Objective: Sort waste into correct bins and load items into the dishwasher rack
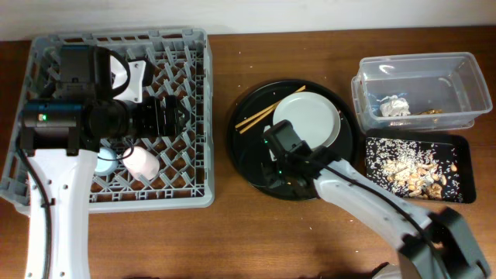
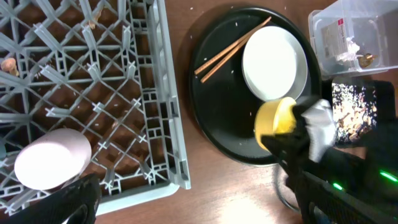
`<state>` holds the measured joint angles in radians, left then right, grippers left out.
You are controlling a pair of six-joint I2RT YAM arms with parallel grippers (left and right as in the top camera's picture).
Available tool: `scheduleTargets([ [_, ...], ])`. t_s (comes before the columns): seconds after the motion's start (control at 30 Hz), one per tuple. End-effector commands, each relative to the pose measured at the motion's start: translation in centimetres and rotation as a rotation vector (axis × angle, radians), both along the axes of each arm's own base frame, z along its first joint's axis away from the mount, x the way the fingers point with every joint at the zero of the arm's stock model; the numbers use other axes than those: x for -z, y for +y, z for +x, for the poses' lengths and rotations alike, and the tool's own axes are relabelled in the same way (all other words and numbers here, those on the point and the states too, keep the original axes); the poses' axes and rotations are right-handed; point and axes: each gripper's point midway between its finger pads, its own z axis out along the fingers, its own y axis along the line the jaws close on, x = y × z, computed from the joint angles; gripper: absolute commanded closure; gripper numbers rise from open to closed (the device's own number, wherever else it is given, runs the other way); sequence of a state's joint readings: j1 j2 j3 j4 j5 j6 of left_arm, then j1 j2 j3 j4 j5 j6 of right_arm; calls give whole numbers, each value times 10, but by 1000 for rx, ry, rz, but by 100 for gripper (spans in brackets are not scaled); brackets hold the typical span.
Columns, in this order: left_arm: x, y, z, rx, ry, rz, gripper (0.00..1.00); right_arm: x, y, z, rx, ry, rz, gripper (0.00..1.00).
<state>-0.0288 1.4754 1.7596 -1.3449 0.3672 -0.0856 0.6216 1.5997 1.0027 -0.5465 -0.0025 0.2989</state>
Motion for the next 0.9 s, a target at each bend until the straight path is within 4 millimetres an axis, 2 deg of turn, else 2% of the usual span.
scheduleTargets([
  [0.0,-7,-11,2,49,-30,-46,1,-12,2,12,-24,-34,-36,62],
  [0.03,-10,-11,7,50,-54,-47,1,-23,2,14,-35,-37,-44,50],
  [0.07,-12,-11,10,51,-69,-47,1,-41,1,17,-23,-36,-37,47],
  [0.13,-8,-34,20,126,-102,-24,1,-97,-16,32,82,-40,50,44],
  [0.17,0,-42,24,144,-93,13,1,-119,-27,38,113,-36,121,44],
  [0.23,42,-69,50,214,-78,199,2,-155,-72,47,229,4,331,42],
  [0.27,66,-99,67,336,-100,238,11,-160,-92,47,281,36,397,41],
  [0.3,94,-128,85,413,-117,253,23,-156,-121,45,369,81,422,41],
  [0.33,114,-140,98,433,-123,270,33,-152,-135,41,402,102,410,41],
  [0.37,138,-150,113,435,-124,295,36,-149,-145,35,418,126,396,41],
  [0.43,221,-180,142,502,-113,319,40,-144,-147,26,393,153,363,41],
  [0.53,267,-187,149,559,-100,349,60,-144,-147,26,390,148,361,41],
  [0.6,278,-183,152,563,-95,360,69,-143,-148,26,392,148,359,40],
  [0.77,275,-184,162,569,-142,384,76,-142,-151,27,400,145,342,40],
  [0.8,279,-184,160,571,-134,385,76,-142,-151,27,400,145,342,40],
  [0.87,300,-181,153,582,-86,393,76,-142,-151,27,400,144,341,40],
])
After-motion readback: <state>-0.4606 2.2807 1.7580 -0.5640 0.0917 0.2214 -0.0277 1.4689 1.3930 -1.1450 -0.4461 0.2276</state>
